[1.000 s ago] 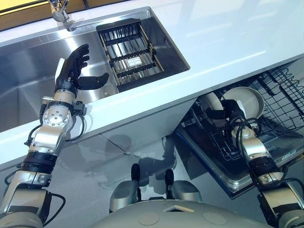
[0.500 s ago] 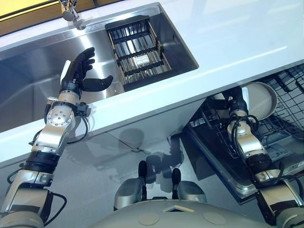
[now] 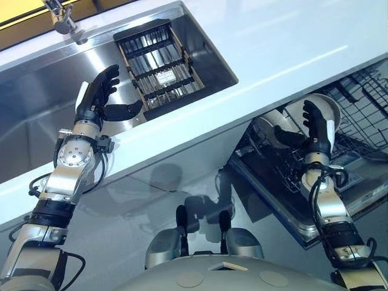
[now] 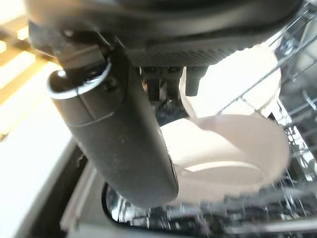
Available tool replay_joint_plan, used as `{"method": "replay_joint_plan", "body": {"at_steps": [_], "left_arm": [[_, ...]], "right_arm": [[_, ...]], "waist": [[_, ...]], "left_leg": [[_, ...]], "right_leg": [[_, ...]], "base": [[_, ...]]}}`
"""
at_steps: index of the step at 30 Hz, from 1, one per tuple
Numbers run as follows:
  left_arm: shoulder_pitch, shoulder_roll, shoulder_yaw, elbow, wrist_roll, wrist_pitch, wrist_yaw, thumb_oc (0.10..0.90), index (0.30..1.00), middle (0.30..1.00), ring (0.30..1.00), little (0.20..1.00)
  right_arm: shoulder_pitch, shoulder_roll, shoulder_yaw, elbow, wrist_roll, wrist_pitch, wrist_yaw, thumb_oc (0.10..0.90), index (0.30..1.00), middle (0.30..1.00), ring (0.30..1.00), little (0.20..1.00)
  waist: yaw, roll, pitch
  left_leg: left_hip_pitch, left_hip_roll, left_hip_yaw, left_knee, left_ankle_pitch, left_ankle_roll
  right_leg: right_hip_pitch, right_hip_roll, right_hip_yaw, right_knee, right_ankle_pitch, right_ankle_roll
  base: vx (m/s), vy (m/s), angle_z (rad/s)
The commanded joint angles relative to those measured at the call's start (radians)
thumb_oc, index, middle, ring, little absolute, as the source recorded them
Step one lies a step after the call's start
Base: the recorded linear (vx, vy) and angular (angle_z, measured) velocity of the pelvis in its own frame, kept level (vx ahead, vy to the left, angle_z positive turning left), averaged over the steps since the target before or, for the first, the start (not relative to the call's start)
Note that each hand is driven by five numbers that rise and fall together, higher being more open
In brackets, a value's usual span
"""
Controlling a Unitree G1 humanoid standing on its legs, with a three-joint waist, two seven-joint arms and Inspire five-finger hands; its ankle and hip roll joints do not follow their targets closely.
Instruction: Pick up plates and place into dishwasher.
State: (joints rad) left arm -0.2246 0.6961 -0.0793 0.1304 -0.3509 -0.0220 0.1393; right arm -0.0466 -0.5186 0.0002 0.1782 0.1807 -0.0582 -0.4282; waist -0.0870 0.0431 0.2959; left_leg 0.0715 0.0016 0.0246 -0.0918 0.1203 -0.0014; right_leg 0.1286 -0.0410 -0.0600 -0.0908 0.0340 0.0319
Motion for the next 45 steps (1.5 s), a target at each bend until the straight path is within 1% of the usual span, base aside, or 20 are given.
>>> {"method": "replay_joint_plan", "body": {"at_steps": [1, 6, 9, 10, 12, 16, 19, 24, 28, 30, 32, 33, 34, 35, 36, 37, 39, 41, 43, 45], "left_arm": [[-0.067, 0.020, 0.112, -0.053, 0.028, -0.098, 0.045, 0.800, 0.900, 0.900, 0.900, 0.900], [-0.041, 0.031, 0.153, -0.052, 0.020, -0.107, 0.063, 0.800, 0.900, 0.900, 0.900, 0.900], [-0.048, 0.044, 0.164, -0.057, 0.012, -0.095, 0.085, 0.800, 0.900, 0.900, 0.900, 0.900], [-0.062, 0.059, 0.165, -0.060, 0.001, -0.076, 0.100, 0.800, 0.900, 0.900, 0.900, 0.900], [-0.083, 0.069, 0.160, -0.044, -0.008, -0.071, 0.108, 0.800, 0.900, 0.900, 0.900, 0.900], [-0.113, 0.079, 0.150, -0.017, -0.023, -0.073, 0.111, 0.800, 0.900, 0.900, 0.900, 0.900], [-0.145, 0.090, 0.130, 0.021, -0.056, -0.087, 0.103, 0.800, 0.900, 0.900, 0.900, 0.900], [-0.161, 0.098, 0.109, 0.035, -0.063, -0.090, 0.085, 0.800, 0.900, 0.900, 0.900, 0.900], [-0.188, 0.113, 0.084, 0.037, -0.078, -0.090, 0.089, 0.800, 0.900, 0.900, 0.900, 0.900], [-0.202, 0.119, 0.077, 0.038, -0.081, -0.091, 0.092, 0.800, 0.900, 0.900, 0.900, 0.900], [-0.221, 0.126, 0.065, 0.043, -0.077, -0.103, 0.102, 0.800, 0.900, 0.900, 0.900, 0.900], [-0.231, 0.131, 0.063, 0.045, -0.077, -0.106, 0.107, 0.800, 0.900, 0.900, 0.900, 0.900], [-0.234, 0.132, 0.063, 0.046, -0.078, -0.107, 0.107, 0.800, 0.900, 0.900, 0.900, 0.900], [-0.239, 0.138, 0.067, 0.047, -0.079, -0.111, 0.107, 0.800, 0.900, 0.900, 0.900, 0.900], [-0.240, 0.140, 0.069, 0.048, -0.080, -0.114, 0.106, 0.800, 0.900, 0.900, 0.900, 0.900], [-0.238, 0.144, 0.075, 0.056, -0.081, -0.128, 0.101, 0.800, 0.900, 0.900, 0.900, 0.900], [-0.240, 0.149, 0.080, 0.061, -0.084, -0.135, 0.099, 0.800, 0.900, 0.900, 0.900, 0.900], [-0.242, 0.148, 0.083, 0.070, -0.082, -0.148, 0.107, 0.800, 0.900, 0.900, 0.900, 0.900], [-0.248, 0.146, 0.084, 0.080, -0.081, -0.153, 0.114, 0.800, 0.900, 0.900, 0.900, 0.900], [-0.262, 0.138, 0.077, 0.101, -0.079, -0.167, 0.121, 0.800, 0.900, 0.900, 0.900, 0.900]], "right_arm": [[-0.018, -0.013, -0.106, -0.159, 0.019, -0.174, -0.076, 0.800, 0.900, 0.900, 0.900, 0.900], [0.073, 0.037, -0.189, -0.149, 0.066, -0.239, -0.152, 0.800, 0.900, 0.900, 0.900, 0.900], [0.108, 0.061, -0.200, -0.102, 0.070, -0.220, -0.166, 0.800, 0.900, 0.900, 0.900, 0.900], [0.115, 0.065, -0.191, -0.065, 0.073, -0.210, -0.157, 0.800, 0.900, 0.900, 0.900, 0.900], [0.110, 0.062, -0.181, 0.004, 0.112, -0.225, -0.127, 0.800, 0.900, 0.900, 0.900, 0.900], [0.090, 0.057, -0.160, 0.090, 0.158, -0.245, -0.103, 0.800, 0.900, 0.900, 0.900, 0.900], [0.043, 0.039, -0.126, 0.185, 0.219, -0.249, -0.045, 0.800, 0.900, 0.900, 0.900, 0.900], [-0.030, 0.002, -0.115, 0.332, 0.315, -0.270, 0.002, 0.800, 0.900, 0.900, 0.900, 0.900], [-0.111, -0.051, -0.116, 0.436, 0.377, -0.243, 0.039, 0.800, 0.900, 0.900, 0.900, 0.900], [-0.144, -0.064, -0.107, 0.469, 0.423, -0.246, 0.063, 0.800, 0.900, 0.900, 0.900, 0.900], [-0.195, -0.072, -0.092, 0.495, 0.512, -0.249, 0.137, 0.800, 0.900, 0.900, 0.900, 0.900], [-0.224, -0.068, -0.083, 0.499, 0.599, -0.247, 0.217, 0.800, 0.900, 0.900, 0.900, 0.900], [-0.230, -0.069, -0.083, 0.502, 0.622, -0.245, 0.237, 0.800, 0.900, 0.900, 0.900, 0.900], [-0.246, -0.063, -0.081, 0.494, 0.677, -0.260, 0.321, 0.800, 0.900, 0.900, 0.900, 0.900], [-0.252, -0.061, -0.079, 0.494, 0.696, -0.271, 0.352, 0.800, 0.900, 0.900, 0.900, 0.900], [-0.271, -0.055, -0.071, 0.469, 0.757, -0.300, 0.465, 0.800, 0.900, 0.900, 0.900, 0.900], [-0.296, -0.058, -0.057, 0.441, 0.758, -0.347, 0.515, 0.800, 0.900, 0.900, 0.900, 0.900], [-0.347, -0.064, -0.028, 0.374, 0.749, -0.415, 0.553, 0.800, 0.900, 0.900, 0.900, 0.900], [-0.398, -0.060, -0.006, 0.298, 0.739, -0.425, 0.546, 0.800, 0.900, 0.900, 0.900, 0.900], [-0.478, -0.044, 0.035, 0.212, 0.674, -0.432, 0.512, 0.800, 0.900, 0.900, 0.900, 0.900]], "waist": [[-0.029, 0.001, -0.060], [-0.064, 0.011, -0.063], [-0.079, 0.019, -0.061], [-0.084, 0.024, -0.063], [-0.083, 0.028, -0.061], [-0.076, 0.032, -0.059], [-0.058, 0.039, -0.052], [-0.030, 0.047, -0.039], [-0.010, 0.060, -0.014], [-0.003, 0.065, 0.000], [0.008, 0.074, 0.024], [0.013, 0.078, 0.036], [0.013, 0.078, 0.039], [0.018, 0.082, 0.049], [0.019, 0.083, 0.052], [0.026, 0.086, 0.060], [0.031, 0.087, 0.067], [0.037, 0.087, 0.077], [0.041, 0.087, 0.083], [0.048, 0.086, 0.090]], "left_leg": [[0.057, -0.034, 0.060, 0.015, -0.132, 0.031], [0.055, -0.031, 0.085, 0.014, -0.134, 0.029], [0.055, -0.031, 0.095, 0.013, -0.135, 0.029], [0.055, -0.032, 0.098, 0.012, -0.136, 0.029], [0.055, -0.033, 0.100, 0.014, -0.136, 0.028], [0.053, -0.034, 0.095, 0.016, -0.136, 0.024], [0.048, -0.036, 0.080, 0.019, -0.134, 0.021], [0.036, -0.039, 0.058, 0.025, -0.132, 0.016], [0.017, -0.044, 0.037, 0.030, -0.125, 0.011], [0.006, -0.045, 0.031, 0.033, -0.121, 0.009], [-0.012, -0.046, 0.020, 0.035, -0.112, 0.005], [-0.021, -0.045, 0.015, 0.036, -0.108, 0.002], [-0.023, -0.045, 0.014, 0.036, -0.107, 0.002], [-0.031, -0.044, 0.010, 0.037, -0.103, -0.001], [-0.033, -0.044, 0.008, 0.037, -0.101, -0.002], [-0.040, -0.044, 0.000, 0.037, -0.097, -0.004], [-0.047, -0.044, -0.005, 0.040, -0.095, -0.006], [-0.057, -0.045, -0.010, 0.044, -0.093, -0.007], [-0.063, -0.045, -0.011, 0.047, -0.093, -0.008], [-0.071, -0.046, -0.012, 0.051, -0.092, -0.007]], "right_leg": [[-0.066, 0.031, 0.018, 0.114, -0.054, 0.031], [-0.080, 0.033, 0.032, 0.124, -0.059, 0.036], [-0.086, 0.031, 0.035, 0.125, -0.059, 0.038], [-0.087, 0.029, 0.037, 0.122, -0.059, 0.039], [-0.086, 0.026, 0.038, 0.120, -0.058, 0.038], [-0.083, 0.024, 0.033, 0.118, -0.057, 0.036], [-0.082, 0.018, 0.019, 0.122, -0.059, 0.031], [-0.085, 0.014, 0.003, 0.124, -0.060, 0.027], [-0.095, 0.012, -0.006, 0.123, -0.057, 0.021], [-0.101, 0.011, -0.009, 0.124, -0.056, 0.017], [-0.113, 0.012, -0.012, 0.124, -0.053, 0.011], [-0.119, 0.011, -0.016, 0.125, -0.053, 0.007], [-0.121, 0.011, -0.017, 0.126, -0.053, 0.006], [-0.125, 0.011, -0.022, 0.127, -0.053, 0.003], [-0.127, 0.011, -0.024, 0.128, -0.053, 0.002], [-0.130, 0.010, -0.031, 0.127, -0.052, 0.000], [-0.134, 0.007, -0.040, 0.126, -0.051, -0.001], [-0.141, 0.003, -0.049, 0.121, -0.046, -0.003], [-0.146, 0.002, -0.051, 0.116, -0.042, -0.004], [-0.152, 0.001, -0.054, 0.112, -0.039, -0.005]], "base": [[-0.01, 0.024, -0.14], [-0.01, 0.039, -0.14], [-0.01, 0.029, -0.18], [0.00, 0.015, -0.13], [0.00, 0.004, -0.04], [0.00, -0.011, 0.00], [0.02, -0.071, 0.04], [0.03, -0.080, 0.05], [-0.02, -0.080, 0.15], [-0.06, -0.060, 0.13], [-0.09, -0.075, 0.22], [-0.07, -0.067, 0.13], [-0.06, -0.056, 0.04], [-0.04, -0.038, 0.00], [-0.04, -0.065, 0.05], [-0.02, -0.053, 0.04], [-0.02, -0.044, 0.03], [-0.03, -0.024, 0.04], [0.00, 0.000, 0.00], [-0.02, 0.002, -0.04]]}}
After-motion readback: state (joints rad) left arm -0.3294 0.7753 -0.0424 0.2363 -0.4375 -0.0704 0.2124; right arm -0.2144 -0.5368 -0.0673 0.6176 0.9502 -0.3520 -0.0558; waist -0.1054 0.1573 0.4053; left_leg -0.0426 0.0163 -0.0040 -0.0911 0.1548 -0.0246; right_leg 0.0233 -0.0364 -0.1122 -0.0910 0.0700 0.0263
